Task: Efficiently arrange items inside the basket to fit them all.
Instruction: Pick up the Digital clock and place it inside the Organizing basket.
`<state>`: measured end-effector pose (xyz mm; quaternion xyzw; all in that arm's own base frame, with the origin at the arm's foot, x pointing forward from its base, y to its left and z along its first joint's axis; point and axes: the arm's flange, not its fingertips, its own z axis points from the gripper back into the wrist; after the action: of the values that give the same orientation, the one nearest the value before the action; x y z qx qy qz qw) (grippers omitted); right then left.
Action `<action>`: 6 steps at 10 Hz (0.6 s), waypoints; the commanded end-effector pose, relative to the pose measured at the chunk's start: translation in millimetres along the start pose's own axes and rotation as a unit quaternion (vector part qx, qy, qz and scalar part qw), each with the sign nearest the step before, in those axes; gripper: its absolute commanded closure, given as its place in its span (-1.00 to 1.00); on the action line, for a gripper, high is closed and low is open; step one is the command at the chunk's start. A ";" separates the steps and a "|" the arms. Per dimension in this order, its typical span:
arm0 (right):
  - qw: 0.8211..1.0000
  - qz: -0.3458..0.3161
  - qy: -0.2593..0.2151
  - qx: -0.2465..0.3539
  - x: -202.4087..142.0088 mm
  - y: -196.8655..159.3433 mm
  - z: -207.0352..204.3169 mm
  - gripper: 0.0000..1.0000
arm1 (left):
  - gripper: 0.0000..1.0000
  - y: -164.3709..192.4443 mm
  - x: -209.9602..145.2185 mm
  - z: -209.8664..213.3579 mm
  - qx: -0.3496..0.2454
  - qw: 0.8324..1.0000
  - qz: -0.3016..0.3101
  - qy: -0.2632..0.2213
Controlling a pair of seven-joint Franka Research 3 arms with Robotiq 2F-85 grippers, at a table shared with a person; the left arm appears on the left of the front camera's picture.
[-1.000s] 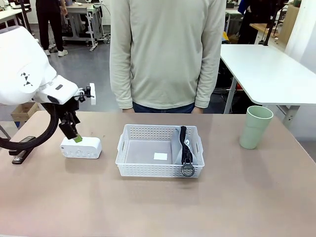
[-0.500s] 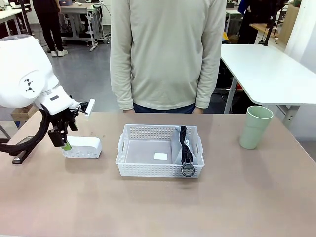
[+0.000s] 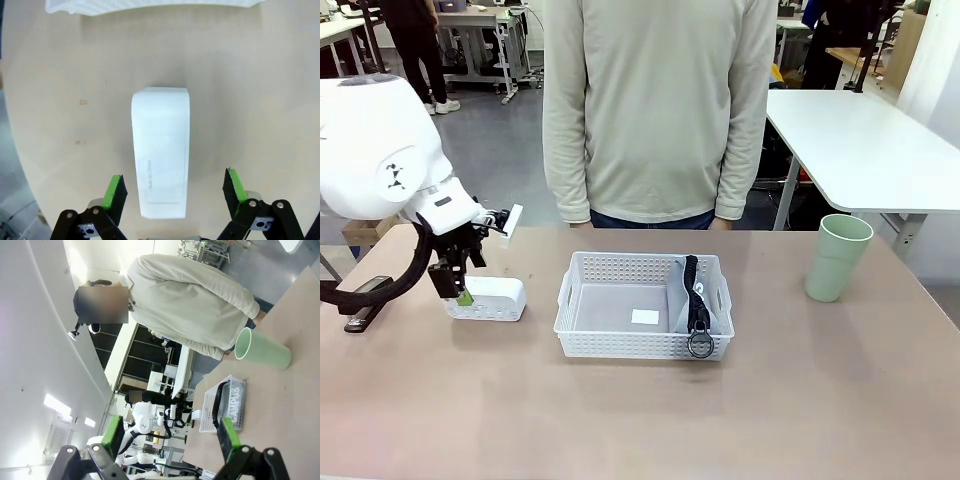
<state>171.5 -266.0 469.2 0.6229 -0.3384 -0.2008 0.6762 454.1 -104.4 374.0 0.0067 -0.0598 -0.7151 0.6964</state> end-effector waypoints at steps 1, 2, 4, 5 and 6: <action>1.000 0.014 -0.006 0.011 3.1 2.2 -1.8 -1.00 | -1.00 18.3 -2.7 -18.3 -0.018 1.000 -0.011 0.011; 1.000 0.014 -0.006 0.011 3.1 2.2 -1.8 -1.00 | -1.00 23.2 -2.9 -27.9 -0.017 1.000 -0.005 0.013; 1.000 0.014 -0.006 0.011 3.1 2.2 -1.8 -1.00 | -1.00 27.6 -4.6 -40.1 -0.039 0.999 -0.022 0.024; 1.000 0.014 -0.006 0.011 3.1 2.2 -1.8 -1.00 | -1.00 27.7 -5.5 -45.5 -0.043 0.998 -0.023 0.026; 1.000 0.014 -0.006 0.011 3.1 2.2 -1.8 -1.00 | -1.00 28.7 -6.3 -49.5 -0.048 0.998 -0.023 0.022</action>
<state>171.6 -266.0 469.1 0.6229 -0.3383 -0.2007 0.6762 483.6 -105.3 324.6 -0.0092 -0.0168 -0.7207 0.6930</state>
